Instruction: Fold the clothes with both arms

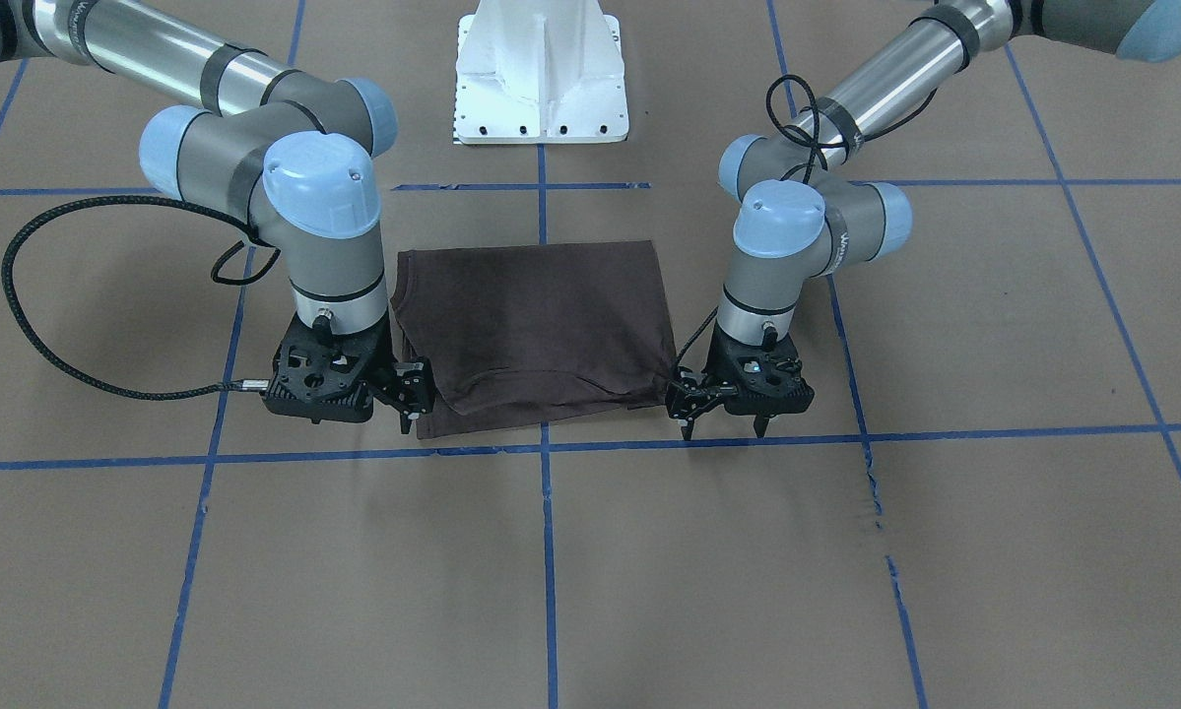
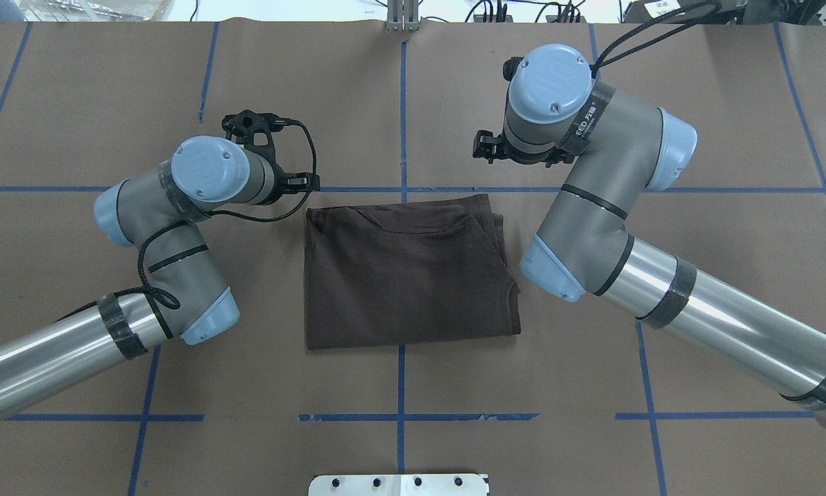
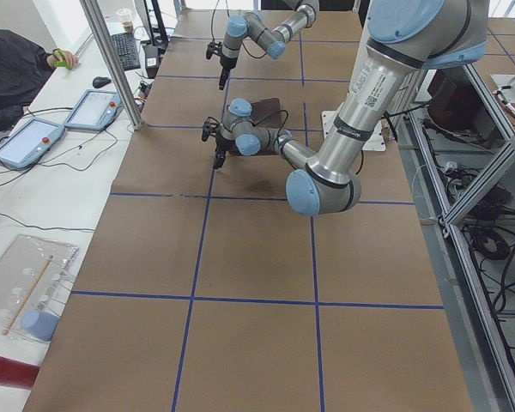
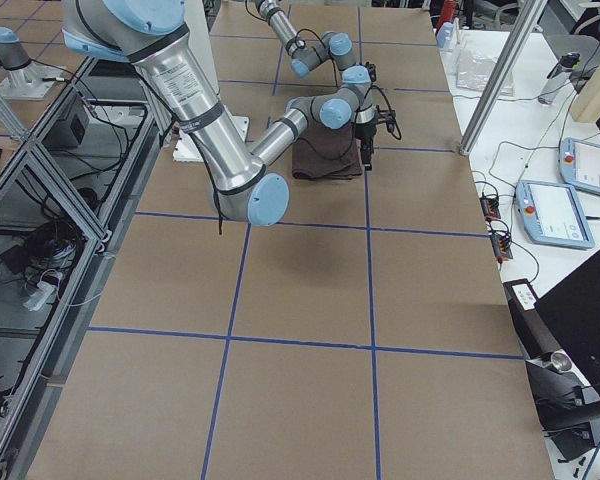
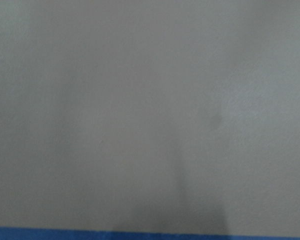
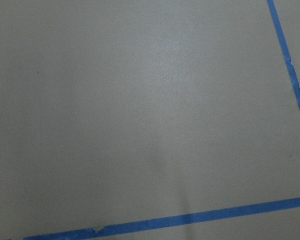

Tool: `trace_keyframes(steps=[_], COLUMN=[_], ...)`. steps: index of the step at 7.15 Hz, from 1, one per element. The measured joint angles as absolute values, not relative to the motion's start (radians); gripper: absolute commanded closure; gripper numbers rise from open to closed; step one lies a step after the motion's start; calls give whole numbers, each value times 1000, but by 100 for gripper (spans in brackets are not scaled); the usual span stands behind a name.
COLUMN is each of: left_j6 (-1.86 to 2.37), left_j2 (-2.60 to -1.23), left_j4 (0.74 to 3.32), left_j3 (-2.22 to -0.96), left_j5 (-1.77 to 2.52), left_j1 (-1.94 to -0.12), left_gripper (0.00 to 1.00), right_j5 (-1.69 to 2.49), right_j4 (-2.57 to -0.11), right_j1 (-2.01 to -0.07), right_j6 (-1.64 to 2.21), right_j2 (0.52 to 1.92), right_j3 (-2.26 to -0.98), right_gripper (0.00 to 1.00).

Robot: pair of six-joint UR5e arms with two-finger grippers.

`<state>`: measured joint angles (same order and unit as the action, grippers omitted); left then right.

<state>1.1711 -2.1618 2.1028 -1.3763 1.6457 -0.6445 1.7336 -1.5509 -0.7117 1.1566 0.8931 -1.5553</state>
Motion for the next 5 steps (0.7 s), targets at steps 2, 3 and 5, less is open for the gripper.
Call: trace_keyframes(steps=[2, 3, 5], left_j6=[1157, 1153, 1072], left_j2=[-2158, -2136, -1999], left_j4=[2113, 2110, 2072], left_j3=[-1412, -1463, -1680], left_j5=[1667, 1694, 1757], left_j1=[-650, -651, -663], left_gripper=[0, 0, 0], right_j5=[1791, 1852, 1977], right_j4=[-1544, -1536, -1532], right_j1=[-720, -741, -836], right_j6=[1143, 1116, 973], right_j2=[944, 1001, 1178], right_j3=[-1631, -1706, -1859], right_gripper=[0, 0, 0])
